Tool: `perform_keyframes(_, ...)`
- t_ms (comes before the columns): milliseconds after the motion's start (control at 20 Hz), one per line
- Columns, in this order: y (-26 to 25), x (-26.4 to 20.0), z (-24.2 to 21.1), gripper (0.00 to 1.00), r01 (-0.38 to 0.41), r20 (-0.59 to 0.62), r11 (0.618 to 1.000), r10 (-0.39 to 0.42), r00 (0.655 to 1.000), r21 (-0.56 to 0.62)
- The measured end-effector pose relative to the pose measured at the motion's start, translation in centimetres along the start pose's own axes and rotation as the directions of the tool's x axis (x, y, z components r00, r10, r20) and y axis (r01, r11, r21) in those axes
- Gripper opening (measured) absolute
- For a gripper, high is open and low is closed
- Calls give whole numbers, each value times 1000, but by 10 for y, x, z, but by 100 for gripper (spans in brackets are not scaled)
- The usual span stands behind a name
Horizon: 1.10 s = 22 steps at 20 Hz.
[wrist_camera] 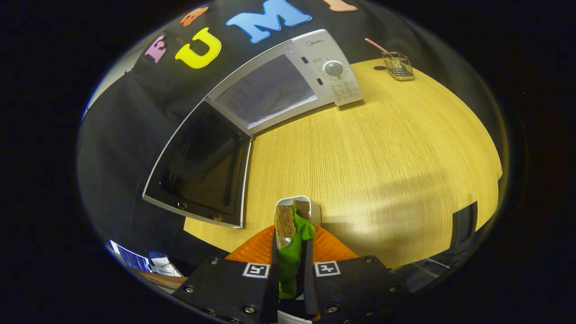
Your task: Open the microwave, put the food inside, and close the microwave door.
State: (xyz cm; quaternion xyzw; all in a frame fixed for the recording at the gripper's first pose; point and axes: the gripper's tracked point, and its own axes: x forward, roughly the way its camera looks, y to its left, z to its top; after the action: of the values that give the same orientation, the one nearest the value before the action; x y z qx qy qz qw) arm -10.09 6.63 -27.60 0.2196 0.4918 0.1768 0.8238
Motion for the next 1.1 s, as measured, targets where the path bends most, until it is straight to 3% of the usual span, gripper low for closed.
perform_keyframes(450, 31, -13, 55, 22, -65, 153, 996, 54, 987, 68)
perform_keyframes(1100, 94, 30, 118, 22, -163, 310, 975, 108, 944, 154)
